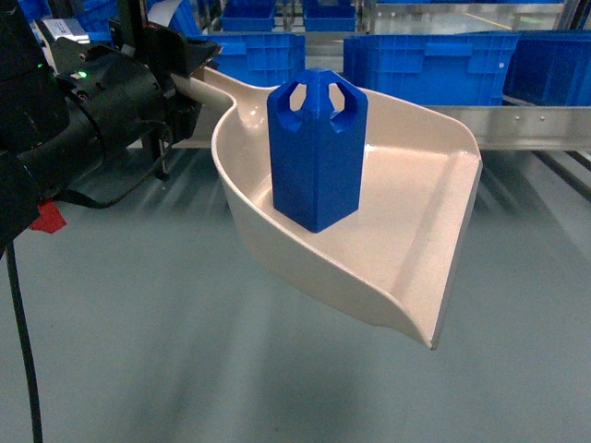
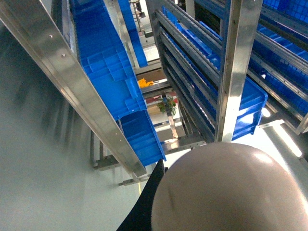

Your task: Place part in tray to right shelf

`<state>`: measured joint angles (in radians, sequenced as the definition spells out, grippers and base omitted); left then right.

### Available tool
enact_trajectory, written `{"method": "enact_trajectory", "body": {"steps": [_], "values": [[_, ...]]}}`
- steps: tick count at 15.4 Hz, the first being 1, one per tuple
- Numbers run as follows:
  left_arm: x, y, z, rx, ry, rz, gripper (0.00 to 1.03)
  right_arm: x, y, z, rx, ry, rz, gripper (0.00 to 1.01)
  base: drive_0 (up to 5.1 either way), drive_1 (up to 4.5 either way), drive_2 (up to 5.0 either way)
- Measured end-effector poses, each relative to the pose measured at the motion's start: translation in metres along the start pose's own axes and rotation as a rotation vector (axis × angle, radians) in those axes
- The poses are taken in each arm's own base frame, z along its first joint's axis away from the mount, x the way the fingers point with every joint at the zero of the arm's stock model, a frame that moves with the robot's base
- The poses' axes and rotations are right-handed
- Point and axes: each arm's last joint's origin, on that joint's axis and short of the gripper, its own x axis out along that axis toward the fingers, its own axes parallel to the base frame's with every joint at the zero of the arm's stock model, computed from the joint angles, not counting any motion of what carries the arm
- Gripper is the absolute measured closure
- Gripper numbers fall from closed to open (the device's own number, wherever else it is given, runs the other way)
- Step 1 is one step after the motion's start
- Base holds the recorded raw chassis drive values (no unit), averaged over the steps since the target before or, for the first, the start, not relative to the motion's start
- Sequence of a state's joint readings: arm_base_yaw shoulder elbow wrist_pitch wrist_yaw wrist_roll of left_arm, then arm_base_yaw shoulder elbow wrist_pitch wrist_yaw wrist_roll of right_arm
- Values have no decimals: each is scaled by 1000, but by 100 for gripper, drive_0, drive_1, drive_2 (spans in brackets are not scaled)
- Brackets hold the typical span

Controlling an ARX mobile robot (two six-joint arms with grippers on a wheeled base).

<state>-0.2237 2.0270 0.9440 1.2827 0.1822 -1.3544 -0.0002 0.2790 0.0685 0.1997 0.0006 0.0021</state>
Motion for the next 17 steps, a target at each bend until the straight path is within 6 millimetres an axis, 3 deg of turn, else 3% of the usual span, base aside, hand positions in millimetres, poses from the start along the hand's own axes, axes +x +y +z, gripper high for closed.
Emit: {"method": "enact_trajectory", "body": {"steps": [17], "values": [[0,1,-1,-2,5,6,91,0,0,0,0,-3,1,3,52,404,-399]]}}
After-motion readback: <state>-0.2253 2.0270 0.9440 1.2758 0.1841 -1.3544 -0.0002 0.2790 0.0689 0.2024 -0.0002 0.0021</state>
